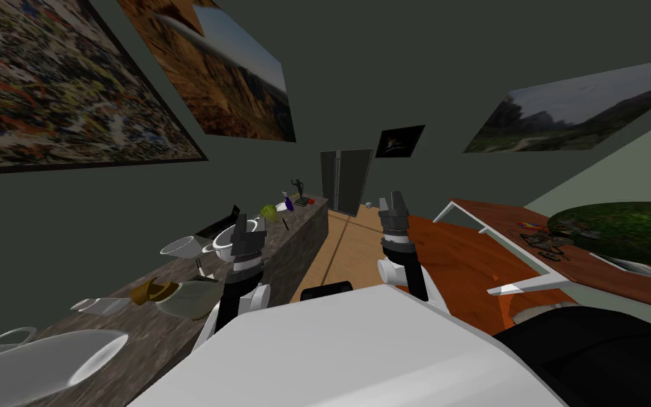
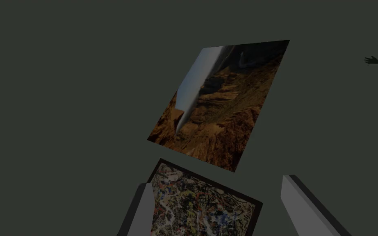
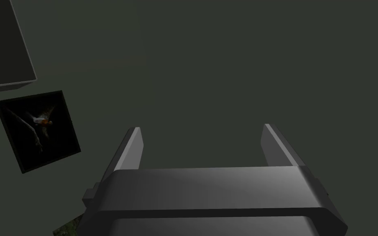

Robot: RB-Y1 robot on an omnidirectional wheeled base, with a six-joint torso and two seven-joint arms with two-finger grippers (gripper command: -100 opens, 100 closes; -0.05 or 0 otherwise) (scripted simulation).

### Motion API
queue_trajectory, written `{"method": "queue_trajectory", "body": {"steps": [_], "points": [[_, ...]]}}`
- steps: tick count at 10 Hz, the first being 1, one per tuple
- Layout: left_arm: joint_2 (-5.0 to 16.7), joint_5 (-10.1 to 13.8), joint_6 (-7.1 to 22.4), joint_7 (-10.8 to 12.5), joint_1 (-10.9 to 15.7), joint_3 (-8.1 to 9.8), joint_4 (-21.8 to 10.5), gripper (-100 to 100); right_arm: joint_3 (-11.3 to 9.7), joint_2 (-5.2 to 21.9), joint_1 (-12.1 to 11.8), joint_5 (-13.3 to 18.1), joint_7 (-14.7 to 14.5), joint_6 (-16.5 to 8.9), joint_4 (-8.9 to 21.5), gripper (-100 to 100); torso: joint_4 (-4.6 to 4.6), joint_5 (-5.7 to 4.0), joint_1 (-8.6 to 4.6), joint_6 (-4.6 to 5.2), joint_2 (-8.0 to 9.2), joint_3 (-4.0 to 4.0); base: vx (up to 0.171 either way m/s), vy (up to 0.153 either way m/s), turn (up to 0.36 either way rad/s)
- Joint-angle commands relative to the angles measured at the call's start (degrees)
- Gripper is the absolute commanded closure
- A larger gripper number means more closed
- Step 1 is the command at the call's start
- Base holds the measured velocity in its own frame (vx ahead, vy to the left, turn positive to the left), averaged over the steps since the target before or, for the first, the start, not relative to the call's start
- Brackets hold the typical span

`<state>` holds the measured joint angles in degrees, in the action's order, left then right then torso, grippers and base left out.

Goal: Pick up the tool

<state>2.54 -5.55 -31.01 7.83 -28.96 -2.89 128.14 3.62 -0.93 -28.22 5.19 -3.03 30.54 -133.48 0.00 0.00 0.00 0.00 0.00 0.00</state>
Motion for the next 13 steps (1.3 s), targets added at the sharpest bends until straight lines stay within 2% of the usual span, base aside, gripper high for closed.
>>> {"method": "queue_trajectory", "body": {"steps": [1, 4, 7, 8, 11, 12, 13], "points": [[1.81, -0.64, -0.16, -1.52, -0.24, 0.1, -0.85, -100, 0.0, 0.0, 0.0, 0.0, 0.0, 0.0, 0.0, 0, 0.0, 0.0, 0.0, 0.0, 0.0, 0.0, 0.0, -0.032, -0.07], [4.44, -2.08, -0.48, -5.09, -0.82, 0.29, -2.78, -100, -0.01, -0.01, 0.0, 0.0, 0.0, 0.0, 0.0, 0, 0.0, -0.04, -0.19, 0.01, 0.0, 0.0, -0.001, -0.055, -0.054], [7.27, -4.08, -0.89, -9.86, -1.66, 0.46, -5.39, -100, -0.01, -0.01, 0.0, 0.0, 0.0, 0.0, 0.0, 0, 0.0, -0.07, -0.32, 0.01, 0.02, 0.01, -0.001, -0.089, -0.071], [7.27, -4.08, -0.89, -10.18, -1.66, 0.46, -5.39, -100, -0.01, -0.01, 0.0, 0.0, 0.0, 0.0, 0.0, 0, 0.0, -0.08, -0.37, 0.01, 0.01, 0.0, -0.002, -0.071, -0.018], [10.18, -6.35, -1.33, -15.48, -2.66, 0.63, -8.42, -100, -0.01, -0.01, 0.0, 0.0, 0.0, 0.0, 0.0, 0, 0.01, -0.07, -0.31, 0.01, 0.05, 0.03, -0.012, -0.087, -0.078], [10.18, -6.35, -1.33, -16.23, -2.66, 0.63, -8.42, -100, -0.01, -0.01, 0.0, 0.0, 0.0, 0.0, 0.0, 0, 0.01, -0.09, -0.39, 0.01, 0.06, 0.03, 0.001, -0.076, -0.011], [11.13, -7.13, -1.5, -18.33, -3.01, 0.7, -9.5, -100, -0.01, -0.01, 0.0, 0.0, 0.0, 0.0, 0.0, 0, 0.01, -0.08, -0.3, -0.01, 0.03, 0.02, 0.011, -0.065, -0.047]]}}
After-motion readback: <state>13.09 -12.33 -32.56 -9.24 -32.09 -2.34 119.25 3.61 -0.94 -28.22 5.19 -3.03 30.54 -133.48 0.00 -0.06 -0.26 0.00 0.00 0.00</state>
